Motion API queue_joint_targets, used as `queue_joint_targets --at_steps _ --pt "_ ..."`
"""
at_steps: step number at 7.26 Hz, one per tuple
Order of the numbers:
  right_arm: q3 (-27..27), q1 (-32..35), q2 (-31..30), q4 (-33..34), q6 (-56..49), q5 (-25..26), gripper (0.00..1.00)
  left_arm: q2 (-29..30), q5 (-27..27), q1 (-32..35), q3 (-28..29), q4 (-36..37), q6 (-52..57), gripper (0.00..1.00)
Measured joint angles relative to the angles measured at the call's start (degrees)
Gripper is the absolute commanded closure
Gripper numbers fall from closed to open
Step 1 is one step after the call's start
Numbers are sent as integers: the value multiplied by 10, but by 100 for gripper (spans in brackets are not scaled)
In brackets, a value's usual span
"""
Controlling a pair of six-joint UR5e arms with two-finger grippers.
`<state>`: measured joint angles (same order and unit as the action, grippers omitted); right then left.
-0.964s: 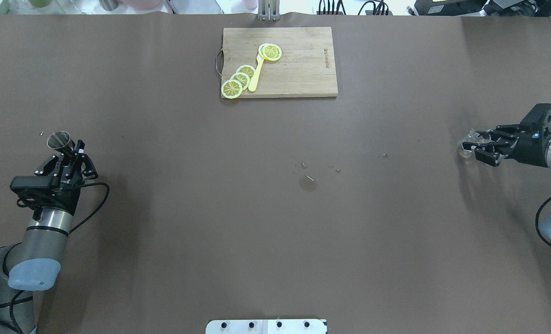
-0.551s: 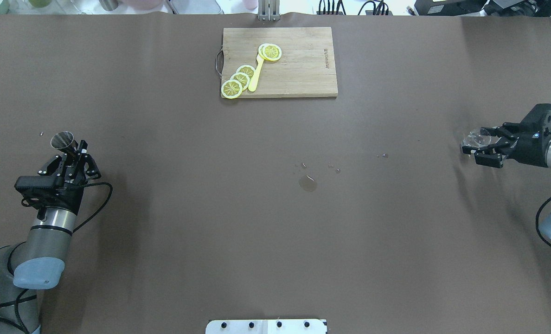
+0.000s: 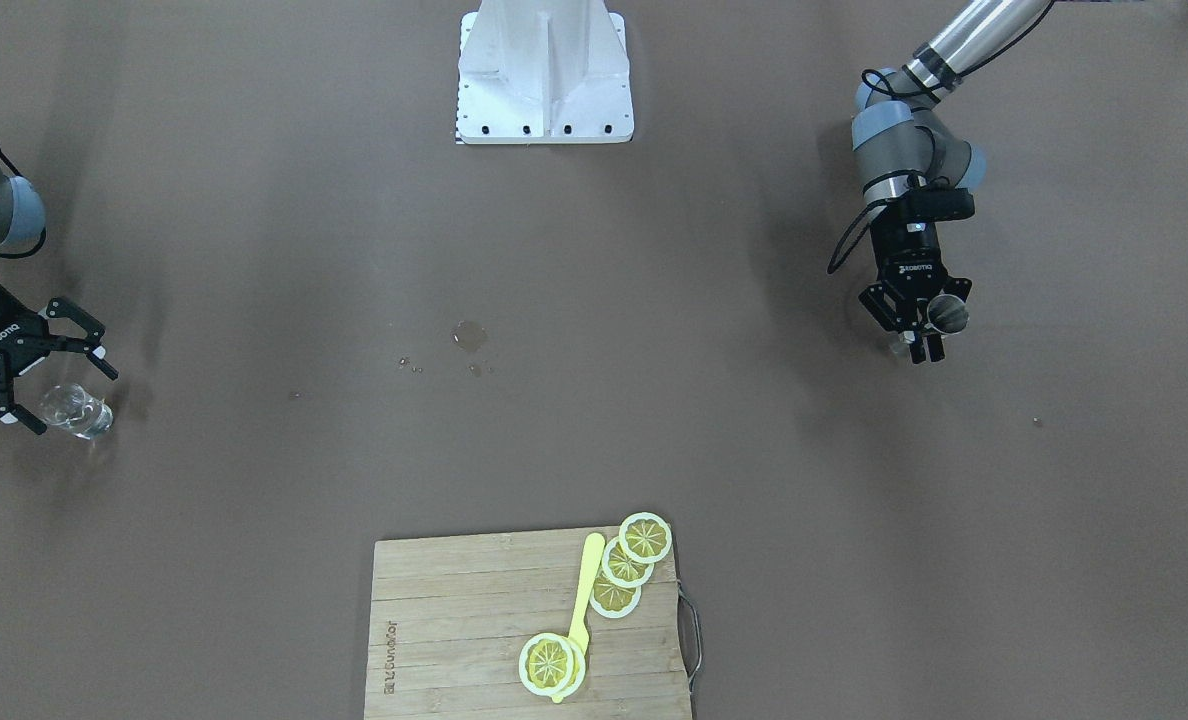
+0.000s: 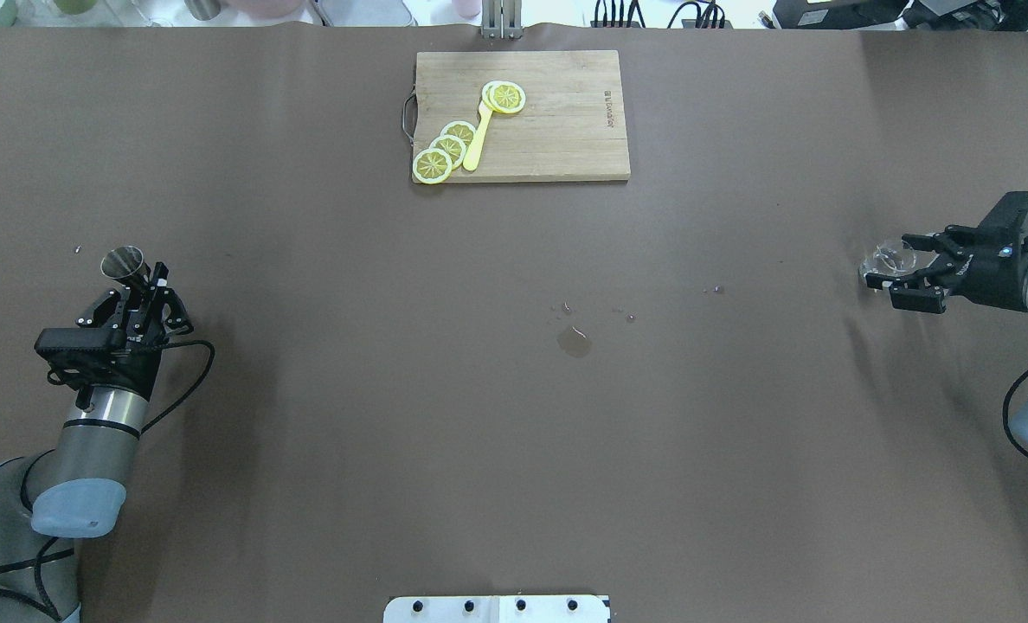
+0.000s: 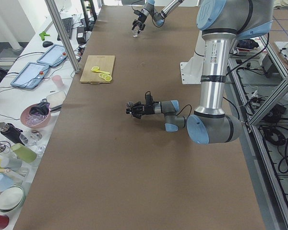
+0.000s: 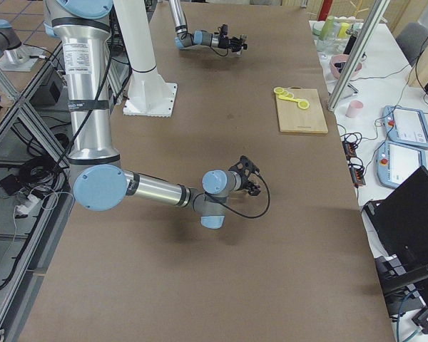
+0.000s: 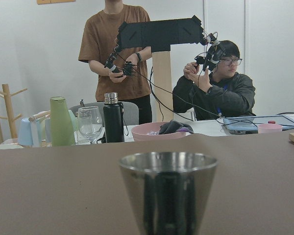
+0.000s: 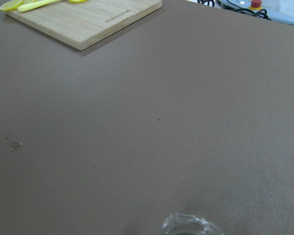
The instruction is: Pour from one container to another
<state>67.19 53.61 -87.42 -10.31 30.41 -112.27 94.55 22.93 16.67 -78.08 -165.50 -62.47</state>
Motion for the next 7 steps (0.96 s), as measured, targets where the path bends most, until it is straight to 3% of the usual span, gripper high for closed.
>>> queue_joint_targets --at_steps 2,4,5,7 --pt "21 15 -30 -1 -1 -25 0 2 2 0 0 0 1 52" --pt "25 59 -61 -4 -5 -86 0 3 3 0 -1 0 3 35" --pt "25 80 -80 -4 -6 -113 0 3 3 0 -1 0 4 2" --pt "25 120 -104 13 -6 -157 0 3 3 0 -4 0 6 2"
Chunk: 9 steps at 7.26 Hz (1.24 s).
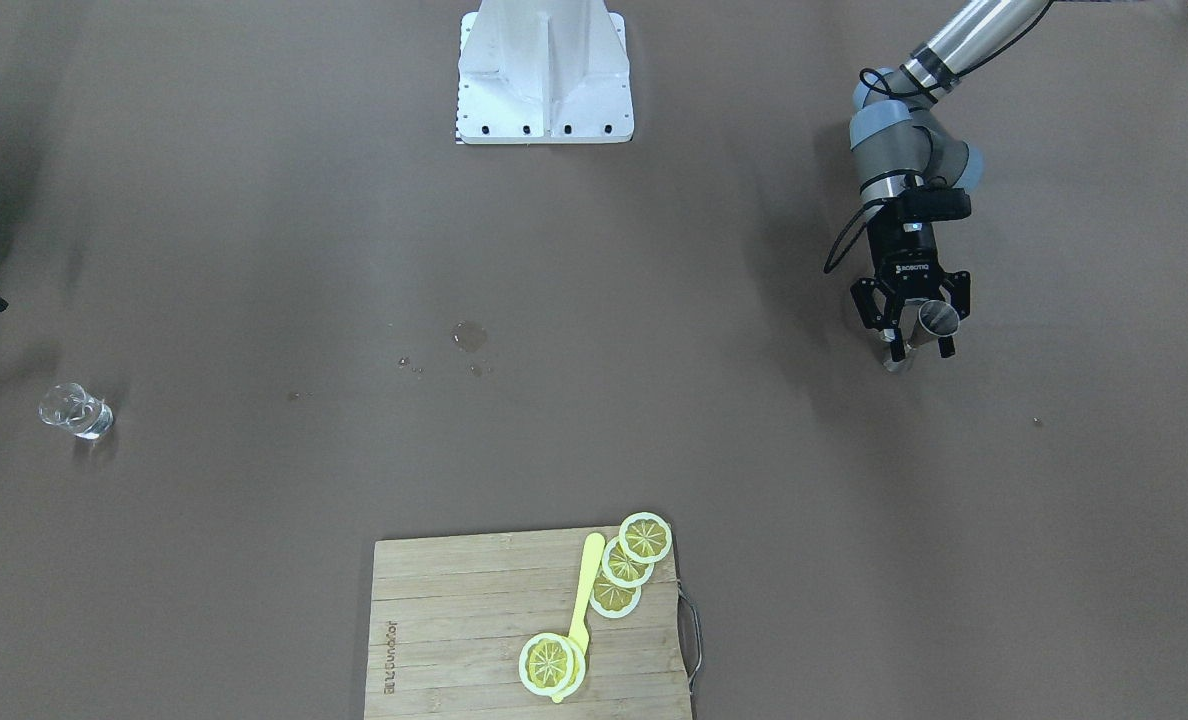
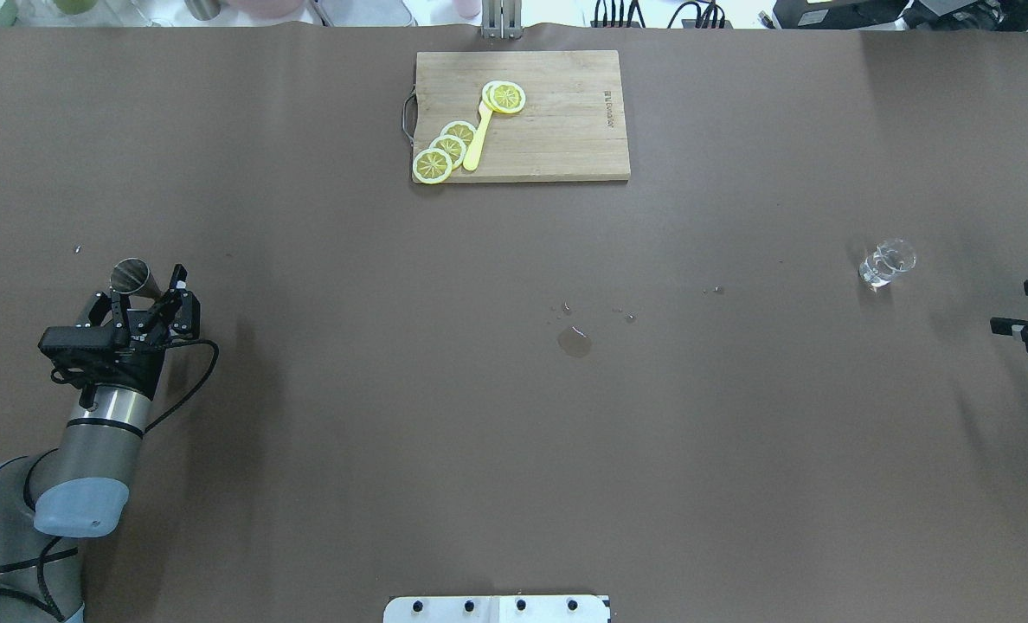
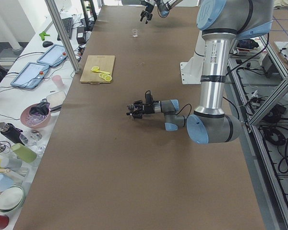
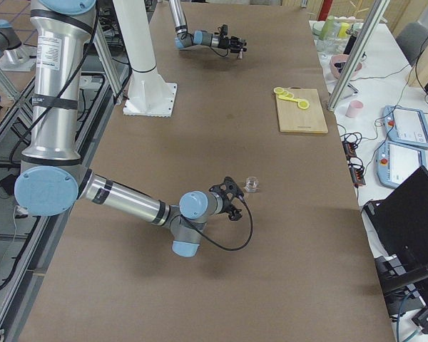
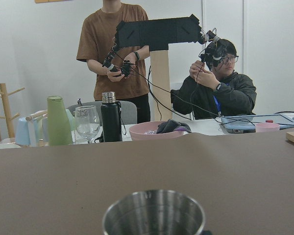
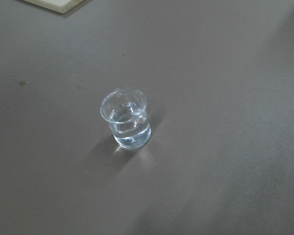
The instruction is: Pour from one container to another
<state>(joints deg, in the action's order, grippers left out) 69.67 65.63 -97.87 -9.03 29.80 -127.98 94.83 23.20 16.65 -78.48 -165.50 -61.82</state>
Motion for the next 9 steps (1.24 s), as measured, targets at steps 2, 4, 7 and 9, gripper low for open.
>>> queue_joint_targets --at_steps 2,4,7,9 --pt "1 47 -3 59 0 -54 0 0 0 0 -6 0 5 2" --pt "2 59 -9 107 -1 -71 0 -1 3 3 -17 -2 15 2" --pt "48 71 -11 259 -1 -76 0 -9 15 12 -40 -8 37 2" --pt "135 91 -18 449 -2 -82 0 -31 24 17 -72 -9 55 2"
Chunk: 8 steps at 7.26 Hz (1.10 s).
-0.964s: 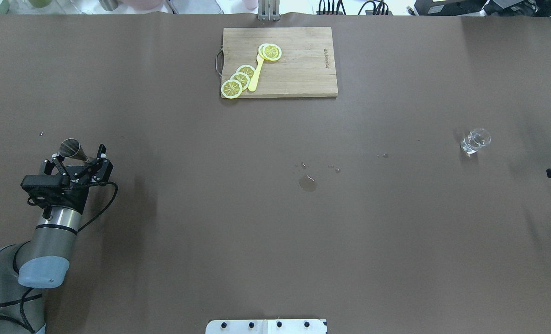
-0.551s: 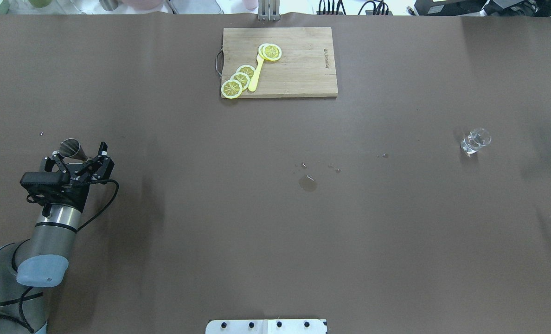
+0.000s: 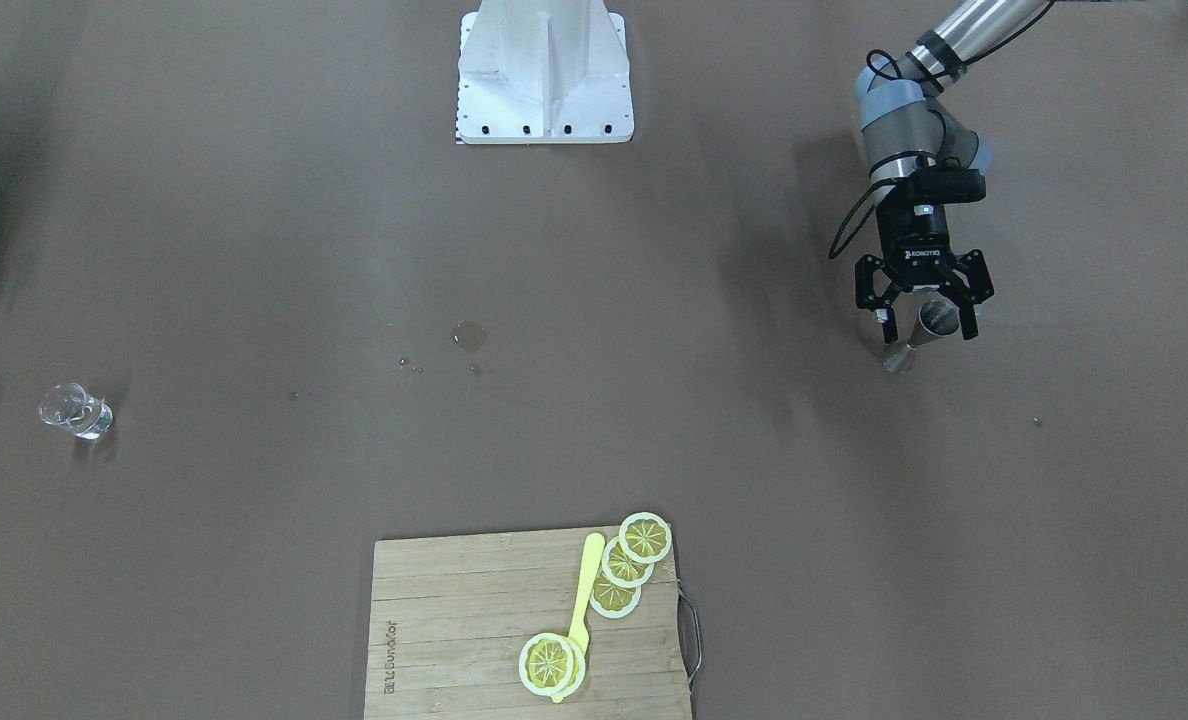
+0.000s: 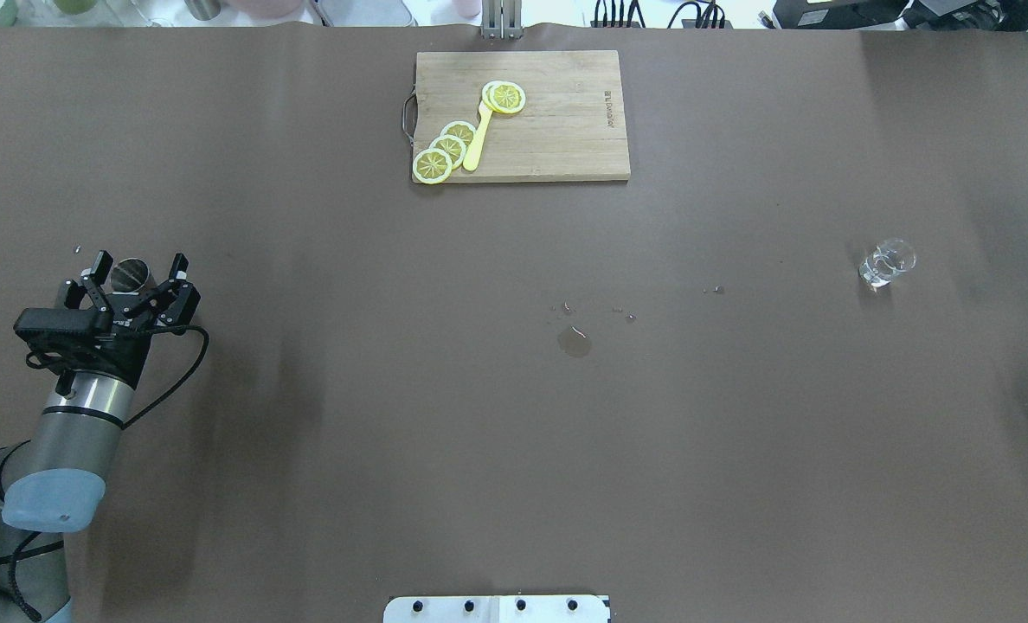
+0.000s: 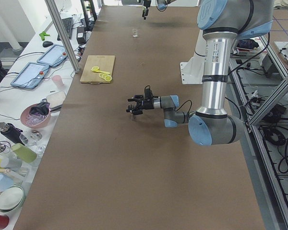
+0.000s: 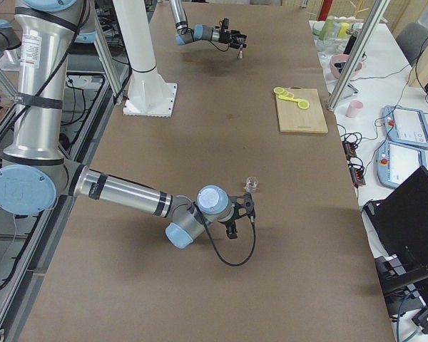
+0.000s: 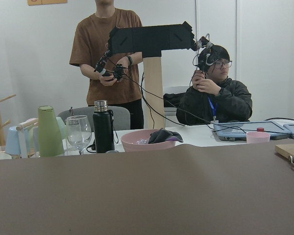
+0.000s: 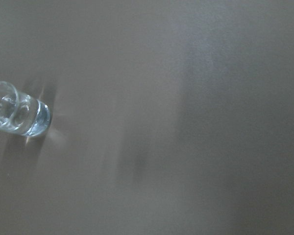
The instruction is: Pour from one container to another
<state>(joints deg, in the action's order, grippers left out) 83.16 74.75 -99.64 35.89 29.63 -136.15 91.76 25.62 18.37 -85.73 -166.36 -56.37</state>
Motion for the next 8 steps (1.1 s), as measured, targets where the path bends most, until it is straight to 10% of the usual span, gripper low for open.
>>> queue_joint_targets --at_steps 5,8 --pt "154 61 -2 445 -9 -10 0 -35 151 32 -114 7 27 2" --pt "173 91 -14 522 -176 -6 0 -33 324 90 -156 63 29 2"
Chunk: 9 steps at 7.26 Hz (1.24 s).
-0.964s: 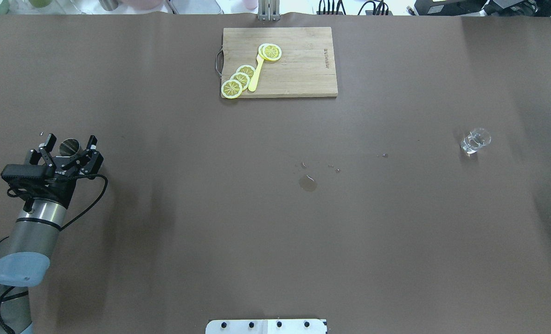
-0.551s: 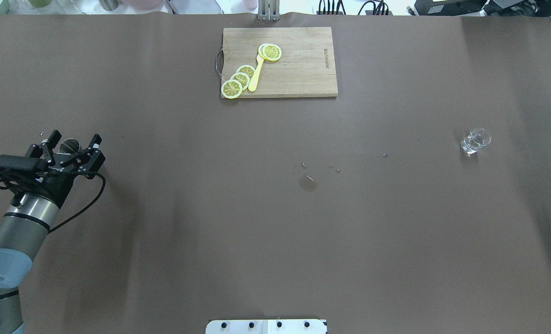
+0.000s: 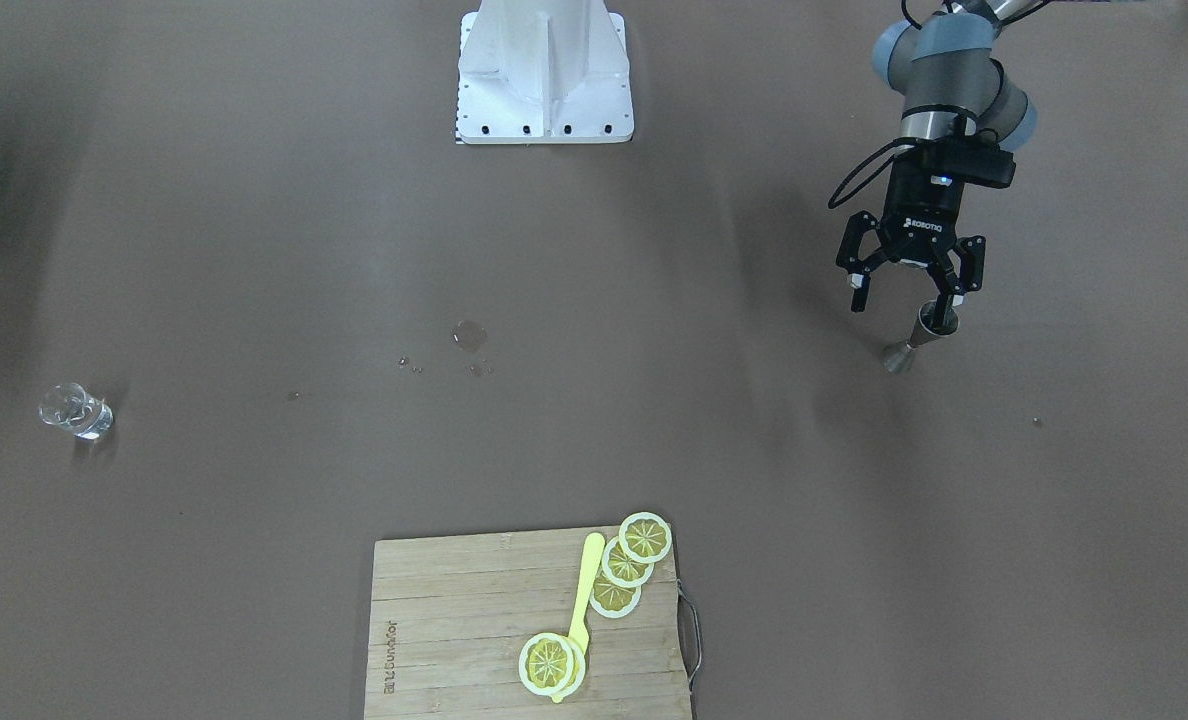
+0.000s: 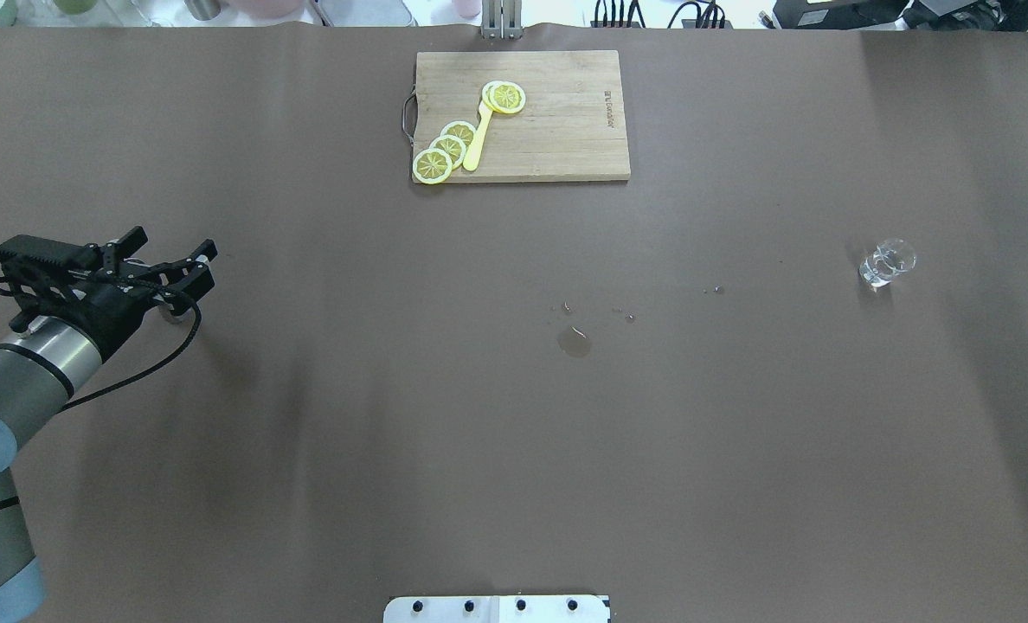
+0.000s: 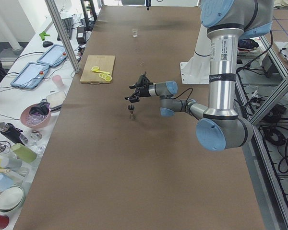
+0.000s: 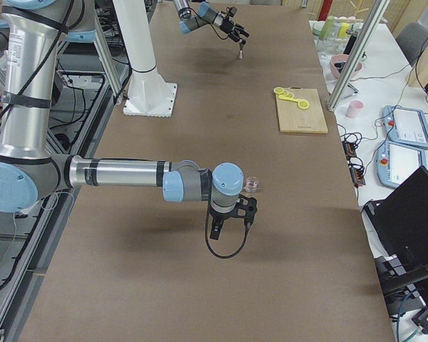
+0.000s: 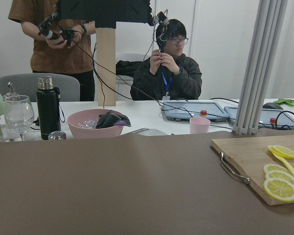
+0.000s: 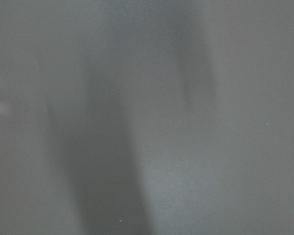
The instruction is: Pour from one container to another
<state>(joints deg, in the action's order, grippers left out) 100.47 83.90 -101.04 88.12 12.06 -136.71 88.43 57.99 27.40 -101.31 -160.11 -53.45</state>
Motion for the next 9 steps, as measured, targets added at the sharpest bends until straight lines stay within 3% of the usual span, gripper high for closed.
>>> queue_joint_targets --at_steps 3,5,7,9 --pt "20 29 -2 68 -115 28 0 30 186 67 -20 117 3 2" --pt "41 40 1 107 -124 58 0 107 327 153 -25 265 75 2" --pt "42 41 3 111 -120 59 0 197 405 223 -21 433 175 2" --pt "40 47 0 110 -118 29 0 249 437 273 -19 599 260 2"
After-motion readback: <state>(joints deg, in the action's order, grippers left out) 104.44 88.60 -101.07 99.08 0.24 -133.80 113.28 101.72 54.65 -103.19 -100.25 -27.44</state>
